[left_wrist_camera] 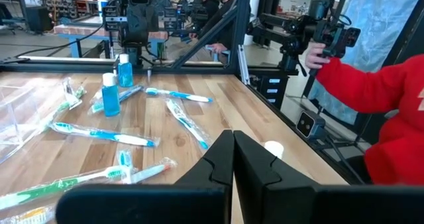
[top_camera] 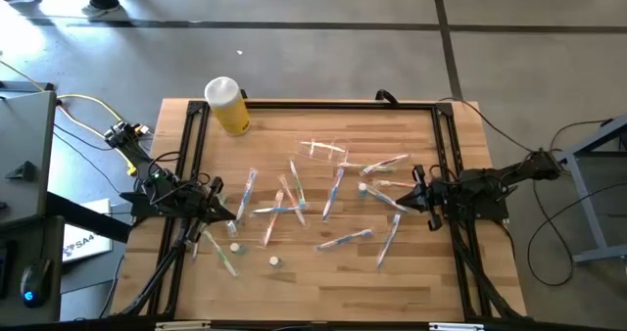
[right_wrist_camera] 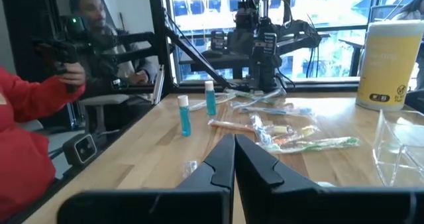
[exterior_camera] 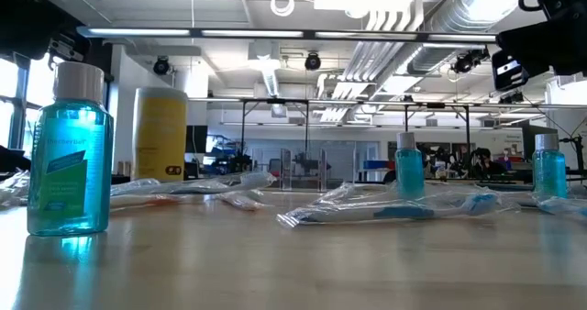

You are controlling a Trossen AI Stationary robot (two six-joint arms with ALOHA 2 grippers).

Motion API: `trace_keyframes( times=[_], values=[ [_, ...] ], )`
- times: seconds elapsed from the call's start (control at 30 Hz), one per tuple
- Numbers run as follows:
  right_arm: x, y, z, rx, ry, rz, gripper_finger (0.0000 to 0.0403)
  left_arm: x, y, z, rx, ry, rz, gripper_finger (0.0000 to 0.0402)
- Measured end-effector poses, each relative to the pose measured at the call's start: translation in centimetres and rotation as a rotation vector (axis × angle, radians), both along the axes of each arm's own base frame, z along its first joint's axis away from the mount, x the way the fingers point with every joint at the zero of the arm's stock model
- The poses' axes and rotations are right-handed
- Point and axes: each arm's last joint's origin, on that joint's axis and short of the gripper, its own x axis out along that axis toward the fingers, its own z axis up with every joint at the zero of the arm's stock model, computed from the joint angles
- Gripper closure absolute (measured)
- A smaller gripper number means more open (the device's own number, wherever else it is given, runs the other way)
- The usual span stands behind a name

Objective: Pick & Place toothbrushing station
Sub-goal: Put the blue mouthwash into the transparent organizer

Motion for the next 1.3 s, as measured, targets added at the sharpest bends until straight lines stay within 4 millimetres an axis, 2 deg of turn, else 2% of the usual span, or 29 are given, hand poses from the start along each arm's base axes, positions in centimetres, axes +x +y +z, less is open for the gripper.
trace_keyframes(
  times=[0.17, 0.27, 0.37, 0.47, 0.63, 0.73, 0.8, 0.97, 1.07, 1.2, 1.3],
  values=[
    [0.0, 0.0, 0.3, -0.03, -0.035, 0.014, 0.04, 0.0, 0.0, 0.1, -0.008, -0.008, 0.01, 0.0402],
    [-0.1, 0.1, 1.0, -0.058, -0.118, 0.024, 0.04, 0.1, 0.2, 0.2, -0.006, -0.024, 0.084, 0.0402],
    [-0.2, 0.1, 2.0, -0.119, -0.235, 0.028, 0.04, 0.1, 0.5, 0.6, 0.033, -0.062, 0.184, 0.0401],
    [-0.3, -0.1, 2.4, -0.144, -0.281, -0.033, 0.04, 0.1, 0.6, 0.9, 0.122, -0.1, 0.208, 0.0395],
    [0.0, -0.9, 3.1, -0.137, -0.129, -0.332, 0.0376, 0.0, 0.6, 1.5, 0.199, -0.165, 0.219, 0.0365],
    [0.4, -1.1, 3.8, -0.116, -0.042, -0.441, 0.0339, 0.0, 0.7, 1.7, 0.221, -0.186, 0.225, 0.0338],
    [0.6, -1.2, 5.0, -0.061, 0.008, -0.517, 0.0307, 0.0, 0.7, 1.8, 0.24, -0.197, 0.228, 0.032],
    [1.0, -1.2, 8.0, -0.001, 0.257, -0.559, 0.0224, -0.1, 0.8, 2.2, 0.257, -0.23, 0.248, 0.0288],
    [1.2, -1.0, 9.5, 0.01, 0.437, -0.576, 0.0192, -0.1, 0.8, 2.4, 0.276, -0.245, 0.253, 0.0278],
    [1.4, -0.9, 11.6, 0.037, 0.64, -0.59, 0.0173, -0.1, 0.9, 2.7, 0.294, -0.268, 0.273, 0.0275],
    [1.1, -1.0, 13.1, 0.129, 0.751, -0.654, 0.0172, -0.2, 1.0, 2.8, 0.281, -0.27, 0.303, 0.0274]
  ],
)
